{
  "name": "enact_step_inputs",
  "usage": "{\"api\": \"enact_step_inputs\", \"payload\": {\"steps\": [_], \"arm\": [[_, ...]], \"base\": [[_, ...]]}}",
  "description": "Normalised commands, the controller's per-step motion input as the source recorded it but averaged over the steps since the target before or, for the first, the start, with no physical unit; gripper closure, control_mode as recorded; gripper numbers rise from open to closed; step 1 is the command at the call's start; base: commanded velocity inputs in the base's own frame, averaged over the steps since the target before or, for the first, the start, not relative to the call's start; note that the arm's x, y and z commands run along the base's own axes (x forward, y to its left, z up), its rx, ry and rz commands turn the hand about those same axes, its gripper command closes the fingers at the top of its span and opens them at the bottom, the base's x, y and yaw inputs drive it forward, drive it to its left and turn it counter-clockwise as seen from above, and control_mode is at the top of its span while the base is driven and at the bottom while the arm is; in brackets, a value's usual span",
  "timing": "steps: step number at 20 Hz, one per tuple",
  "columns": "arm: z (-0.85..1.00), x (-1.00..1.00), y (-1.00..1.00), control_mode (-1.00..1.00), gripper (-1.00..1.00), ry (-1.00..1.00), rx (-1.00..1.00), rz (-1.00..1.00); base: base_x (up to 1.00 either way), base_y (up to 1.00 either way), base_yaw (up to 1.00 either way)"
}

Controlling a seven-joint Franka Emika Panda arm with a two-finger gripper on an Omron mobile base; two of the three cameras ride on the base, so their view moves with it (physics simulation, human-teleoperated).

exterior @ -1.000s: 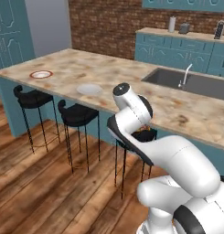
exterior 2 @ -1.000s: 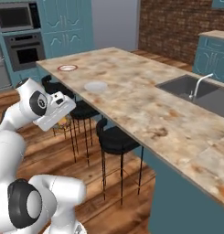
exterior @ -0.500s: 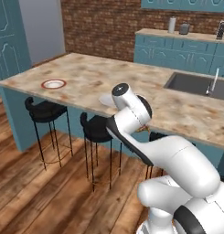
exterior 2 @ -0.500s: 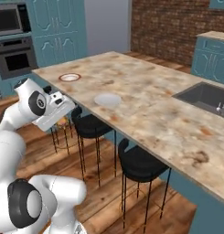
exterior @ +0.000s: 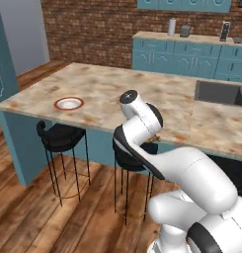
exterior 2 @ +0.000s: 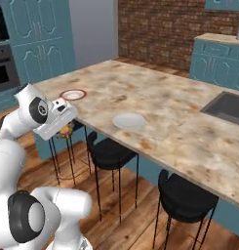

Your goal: Take the chicken drumsticks from the pan and place one on each plate on the dining counter.

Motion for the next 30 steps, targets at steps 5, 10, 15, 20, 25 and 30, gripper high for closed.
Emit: {"api": "enact_step_inputs", "payload": {"steps": [5, 10, 15, 20, 25, 30], "arm": [[0.00, 0.00, 0.00, 1.00, 1.00, 0.00, 0.00, 0.00], [0.00, 0.00, 0.00, 1.00, 1.00, 0.00, 0.00, 0.00], [0.00, 0.00, 0.00, 1.00, 1.00, 0.00, 0.00, 0.00], [0.00, 0.00, 0.00, 1.00, 1.00, 0.00, 0.00, 0.00], [0.00, 0.00, 0.00, 1.00, 1.00, 0.00, 0.00, 0.00], [-0.04, 0.17, 0.03, -1.00, 1.00, -0.12, 0.02, -0.23]], "base": [[0.67, 0.87, -0.32], [0.58, 0.50, -0.39], [0.57, 0.31, -0.42], [0.61, 0.37, -0.42], [0.59, 0.35, -0.42], [0.27, 0.12, -0.31]]}}
